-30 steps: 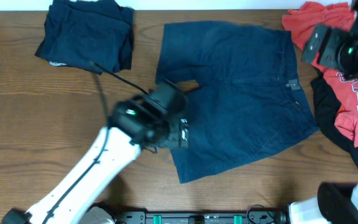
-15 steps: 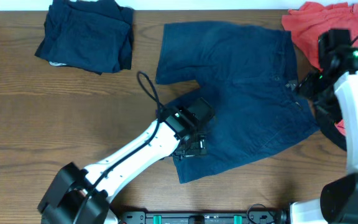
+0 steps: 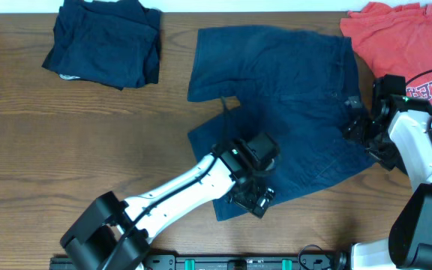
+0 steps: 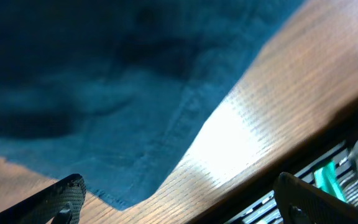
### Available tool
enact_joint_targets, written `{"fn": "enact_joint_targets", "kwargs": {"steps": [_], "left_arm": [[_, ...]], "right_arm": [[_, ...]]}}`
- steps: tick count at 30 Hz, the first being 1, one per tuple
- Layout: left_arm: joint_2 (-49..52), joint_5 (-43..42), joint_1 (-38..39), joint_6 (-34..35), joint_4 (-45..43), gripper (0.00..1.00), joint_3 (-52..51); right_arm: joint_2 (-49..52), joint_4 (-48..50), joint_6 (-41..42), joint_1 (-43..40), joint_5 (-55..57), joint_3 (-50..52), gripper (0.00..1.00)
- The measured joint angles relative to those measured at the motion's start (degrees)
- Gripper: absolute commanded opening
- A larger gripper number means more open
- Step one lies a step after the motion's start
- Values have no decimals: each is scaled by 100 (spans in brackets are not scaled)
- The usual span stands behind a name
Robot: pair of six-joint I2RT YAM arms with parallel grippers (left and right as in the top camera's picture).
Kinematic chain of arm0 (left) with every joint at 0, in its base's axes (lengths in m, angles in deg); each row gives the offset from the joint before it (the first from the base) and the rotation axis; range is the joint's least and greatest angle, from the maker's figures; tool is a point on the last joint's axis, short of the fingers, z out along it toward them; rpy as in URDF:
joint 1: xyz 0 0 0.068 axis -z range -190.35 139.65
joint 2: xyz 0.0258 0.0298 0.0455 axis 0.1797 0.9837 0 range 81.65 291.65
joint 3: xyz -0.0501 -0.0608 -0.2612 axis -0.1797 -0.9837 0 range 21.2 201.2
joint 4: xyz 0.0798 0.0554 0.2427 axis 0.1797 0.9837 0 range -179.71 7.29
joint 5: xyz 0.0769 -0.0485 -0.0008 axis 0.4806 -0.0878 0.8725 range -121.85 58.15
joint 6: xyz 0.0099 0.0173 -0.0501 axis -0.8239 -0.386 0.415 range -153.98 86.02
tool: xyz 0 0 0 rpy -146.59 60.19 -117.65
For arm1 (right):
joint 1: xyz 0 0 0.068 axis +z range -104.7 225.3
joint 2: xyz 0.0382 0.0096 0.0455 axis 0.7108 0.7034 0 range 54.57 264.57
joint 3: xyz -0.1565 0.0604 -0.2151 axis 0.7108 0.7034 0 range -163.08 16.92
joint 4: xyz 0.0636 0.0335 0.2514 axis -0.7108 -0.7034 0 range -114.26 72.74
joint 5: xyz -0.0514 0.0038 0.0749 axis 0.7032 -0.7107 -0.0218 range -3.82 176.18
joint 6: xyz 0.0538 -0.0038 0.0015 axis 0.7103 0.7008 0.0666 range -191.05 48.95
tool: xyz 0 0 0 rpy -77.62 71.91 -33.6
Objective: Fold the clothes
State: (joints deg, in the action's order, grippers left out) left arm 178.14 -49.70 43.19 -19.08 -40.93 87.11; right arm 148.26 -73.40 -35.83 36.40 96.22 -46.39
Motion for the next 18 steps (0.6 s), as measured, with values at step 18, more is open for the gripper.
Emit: {"fn": "enact_joint_targets", "kwargs": {"steps": [18], "left_arm": [[577, 739, 114, -459, -280, 72, -890]], "right_arm": [[0, 538, -446, 0, -142, 28, 89]]}}
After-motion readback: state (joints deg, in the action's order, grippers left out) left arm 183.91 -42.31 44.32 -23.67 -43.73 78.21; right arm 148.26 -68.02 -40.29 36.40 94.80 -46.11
